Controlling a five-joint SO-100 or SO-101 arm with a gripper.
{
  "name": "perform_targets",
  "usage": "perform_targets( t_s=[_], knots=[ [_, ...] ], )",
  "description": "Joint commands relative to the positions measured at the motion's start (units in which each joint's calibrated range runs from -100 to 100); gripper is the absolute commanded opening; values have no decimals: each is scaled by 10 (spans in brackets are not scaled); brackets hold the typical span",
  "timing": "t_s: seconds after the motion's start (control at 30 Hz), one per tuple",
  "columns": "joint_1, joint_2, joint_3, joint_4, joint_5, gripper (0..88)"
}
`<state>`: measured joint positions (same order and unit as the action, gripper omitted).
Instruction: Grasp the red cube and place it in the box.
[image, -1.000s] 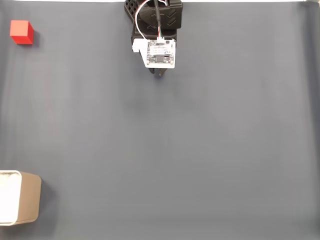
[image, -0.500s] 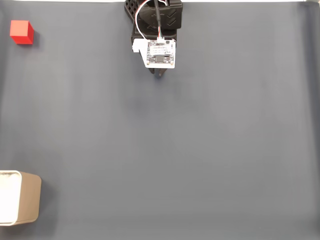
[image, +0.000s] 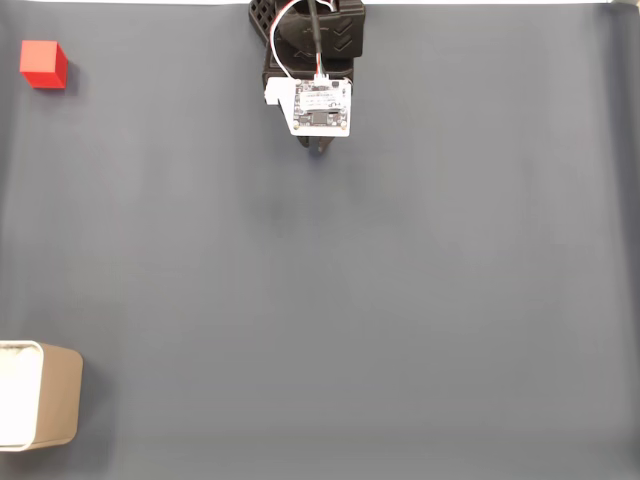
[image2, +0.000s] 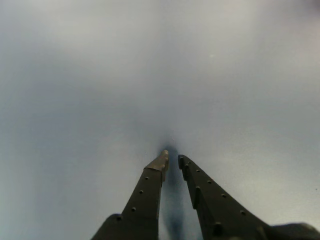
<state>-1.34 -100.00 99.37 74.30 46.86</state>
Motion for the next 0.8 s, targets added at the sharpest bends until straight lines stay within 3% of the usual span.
perform_targets(
  t_s=[0.0,0.77],
  knots=[
    [7,1,5,11,5,31],
    [7,1,5,-16,10,0]
  ],
)
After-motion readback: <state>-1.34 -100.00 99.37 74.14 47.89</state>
